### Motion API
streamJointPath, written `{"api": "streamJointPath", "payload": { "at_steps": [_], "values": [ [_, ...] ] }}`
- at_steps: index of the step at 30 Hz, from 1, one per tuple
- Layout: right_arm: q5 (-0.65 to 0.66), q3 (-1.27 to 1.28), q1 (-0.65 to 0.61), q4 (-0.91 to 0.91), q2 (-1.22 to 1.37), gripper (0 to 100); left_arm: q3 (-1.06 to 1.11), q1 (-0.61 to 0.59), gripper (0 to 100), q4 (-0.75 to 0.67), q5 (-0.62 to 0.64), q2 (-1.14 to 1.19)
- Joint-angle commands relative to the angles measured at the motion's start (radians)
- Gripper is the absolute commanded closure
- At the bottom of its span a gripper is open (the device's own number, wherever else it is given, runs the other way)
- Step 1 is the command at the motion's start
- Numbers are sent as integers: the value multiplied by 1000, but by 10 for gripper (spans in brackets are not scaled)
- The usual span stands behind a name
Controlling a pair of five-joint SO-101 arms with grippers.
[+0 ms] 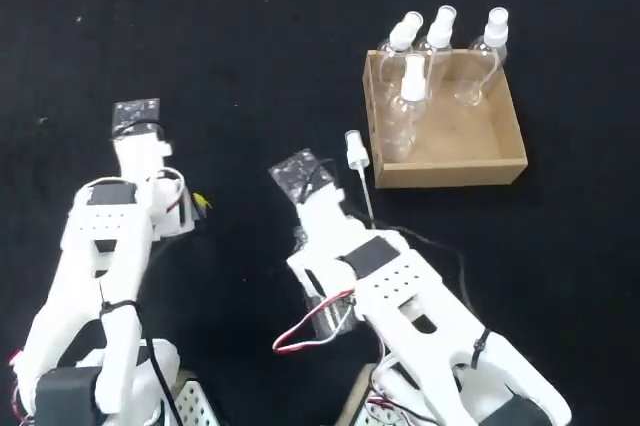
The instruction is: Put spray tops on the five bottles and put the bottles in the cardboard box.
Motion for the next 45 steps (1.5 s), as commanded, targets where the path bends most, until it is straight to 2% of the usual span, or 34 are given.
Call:
{"api": "streamJointPath", "payload": {
  "at_steps": [1,4,8,14,17,24,34,37,39,43,45],
  "values": [
    [127,-85,37,-63,2,967,-7,-48,755,-11,0,-31],
    [124,-76,48,-68,4,874,-7,-45,755,-11,0,-31],
    [29,-91,46,48,2,732,-7,-47,755,-11,0,-31],
    [-18,-174,46,222,4,737,-10,-47,755,-12,0,-31],
    [-20,-183,49,255,4,736,-10,-47,755,-12,0,-31],
    [-146,-180,51,229,4,736,-10,-47,755,-12,0,-31],
    [-155,-205,51,137,249,740,-10,-47,755,-12,0,-31],
    [-141,-228,51,141,277,751,-8,-47,755,-12,0,-31],
    [-92,-234,51,140,266,812,-7,-47,755,-12,0,-31],
    [133,-234,58,144,203,993,-7,-47,755,-11,0,-31],
    [255,-237,97,209,153,969,-7,-47,755,-11,0,-31]
  ]
}}
